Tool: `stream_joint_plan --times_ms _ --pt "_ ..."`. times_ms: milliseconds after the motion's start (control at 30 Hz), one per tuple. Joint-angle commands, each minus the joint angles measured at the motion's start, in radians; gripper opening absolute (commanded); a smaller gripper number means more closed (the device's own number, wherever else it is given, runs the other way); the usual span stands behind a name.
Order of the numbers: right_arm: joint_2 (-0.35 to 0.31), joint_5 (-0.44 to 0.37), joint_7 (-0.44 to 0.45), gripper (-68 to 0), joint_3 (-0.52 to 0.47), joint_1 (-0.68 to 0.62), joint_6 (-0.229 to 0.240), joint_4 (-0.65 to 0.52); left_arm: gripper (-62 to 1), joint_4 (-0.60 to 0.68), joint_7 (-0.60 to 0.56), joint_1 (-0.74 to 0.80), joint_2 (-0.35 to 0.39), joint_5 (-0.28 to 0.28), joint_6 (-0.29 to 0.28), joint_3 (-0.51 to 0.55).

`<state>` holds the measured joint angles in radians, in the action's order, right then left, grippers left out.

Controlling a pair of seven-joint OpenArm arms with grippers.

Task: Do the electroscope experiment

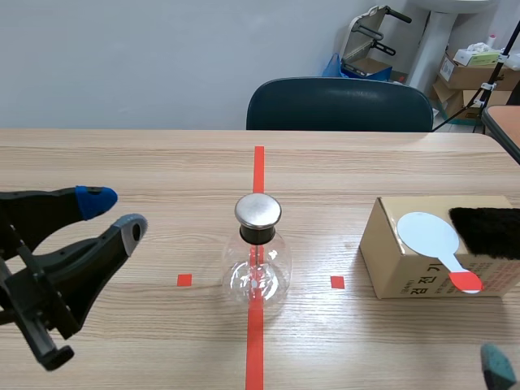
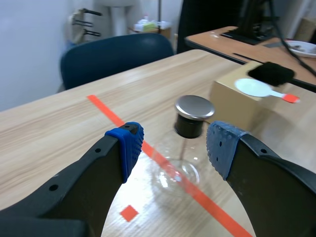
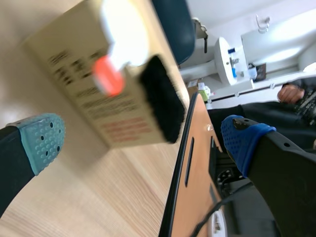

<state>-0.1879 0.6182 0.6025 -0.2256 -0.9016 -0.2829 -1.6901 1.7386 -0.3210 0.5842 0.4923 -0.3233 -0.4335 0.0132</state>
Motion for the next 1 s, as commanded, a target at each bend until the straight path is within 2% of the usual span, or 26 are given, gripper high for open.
stream_joint_plan --times_ms 0,167,367,467,600,700,800,867,967 --pt "-0.012 -0.051 0.0 0.4 -0.023 0.003 0.034 -0.057 -29.7 0.025 0.002 0.0 -0.022 -0.011 0.002 0.015" --pt "-0.025 -0.239 -0.109 0.4 -0.056 0.002 0.229 -0.214 -29.6 0.044 0.08 -0.003 -0.098 -0.009 0.002 0.085" --pt "-0.026 -0.358 -0.295 0.4 -0.053 0.026 0.495 -0.37 -29.6 0.061 0.159 -0.003 -0.163 0.012 0.001 0.136" --pt "-0.043 -0.43 -0.408 0.4 -0.025 0.054 0.543 -0.415 -29.6 0.069 0.162 -0.004 -0.198 0.063 0.001 0.147" --pt "-0.07 -0.503 -0.542 0.4 0.023 0.097 0.544 -0.442 -29.6 0.077 0.157 -0.006 -0.227 0.129 0.002 0.147" --pt "-0.072 -0.53 -0.607 0.4 0.053 0.129 0.551 -0.444 -29.6 0.077 0.136 -0.005 -0.228 0.133 0.005 0.141" --pt "-0.072 -0.56 -0.658 0.4 0.063 0.146 0.634 -0.445 -29.6 0.077 0.089 -0.002 -0.222 0.101 0.027 0.105" --pt "-0.072 -0.579 -0.666 0.4 0.062 0.149 0.679 -0.445 -29.6 0.077 0.07 0.0 -0.223 0.104 0.064 0.068" --pt "-0.072 -0.605 -0.664 0.4 0.062 0.149 0.756 -0.445 -29.6 0.077 0.07 0.003 -0.222 0.138 0.167 0.011"
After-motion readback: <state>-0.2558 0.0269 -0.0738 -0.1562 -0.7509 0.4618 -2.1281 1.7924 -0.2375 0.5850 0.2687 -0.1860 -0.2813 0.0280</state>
